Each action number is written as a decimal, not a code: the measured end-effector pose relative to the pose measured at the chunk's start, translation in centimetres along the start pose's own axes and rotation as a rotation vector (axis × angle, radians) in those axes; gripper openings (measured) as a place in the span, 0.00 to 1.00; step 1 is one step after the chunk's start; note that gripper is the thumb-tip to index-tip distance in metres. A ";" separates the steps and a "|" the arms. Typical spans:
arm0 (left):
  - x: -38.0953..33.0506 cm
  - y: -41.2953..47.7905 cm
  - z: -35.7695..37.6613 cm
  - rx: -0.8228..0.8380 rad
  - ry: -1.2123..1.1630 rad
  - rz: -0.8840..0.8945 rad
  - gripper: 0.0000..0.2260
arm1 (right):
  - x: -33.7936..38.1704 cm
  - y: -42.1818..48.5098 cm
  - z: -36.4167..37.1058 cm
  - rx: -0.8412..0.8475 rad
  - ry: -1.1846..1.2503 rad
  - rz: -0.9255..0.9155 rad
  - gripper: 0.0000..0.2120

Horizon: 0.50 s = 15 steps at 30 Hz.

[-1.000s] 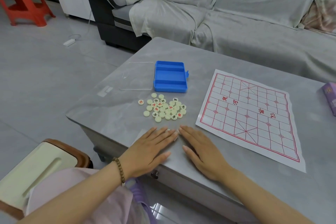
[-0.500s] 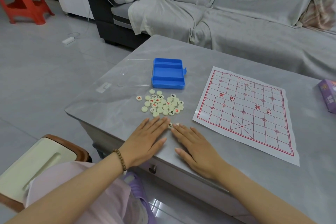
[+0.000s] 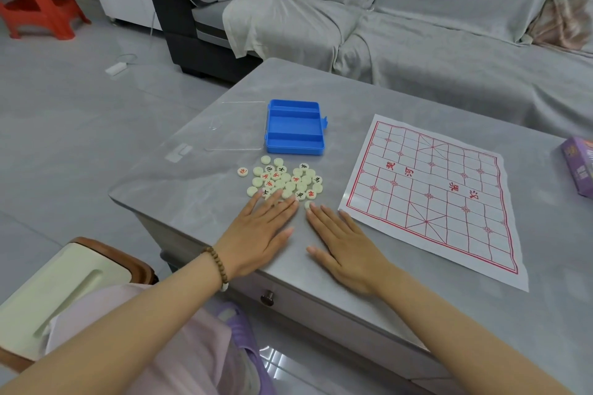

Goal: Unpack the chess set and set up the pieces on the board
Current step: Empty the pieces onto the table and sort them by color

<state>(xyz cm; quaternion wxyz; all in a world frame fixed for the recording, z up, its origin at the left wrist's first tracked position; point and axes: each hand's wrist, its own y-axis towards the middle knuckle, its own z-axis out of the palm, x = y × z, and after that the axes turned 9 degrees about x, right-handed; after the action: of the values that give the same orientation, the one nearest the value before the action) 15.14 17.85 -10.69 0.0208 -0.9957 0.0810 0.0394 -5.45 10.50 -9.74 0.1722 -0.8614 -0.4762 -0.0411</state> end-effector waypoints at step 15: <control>12.4 4.8 -3.7 -0.137 -0.623 -0.772 0.28 | -4.3 8.4 -7.1 -0.303 0.934 0.371 0.27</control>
<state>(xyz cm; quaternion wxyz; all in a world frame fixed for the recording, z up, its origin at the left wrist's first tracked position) 26.87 10.91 -8.18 -0.0085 -0.8931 -0.3061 0.3295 -0.15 0.54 -6.26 0.2443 -0.8363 -0.1766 -0.4580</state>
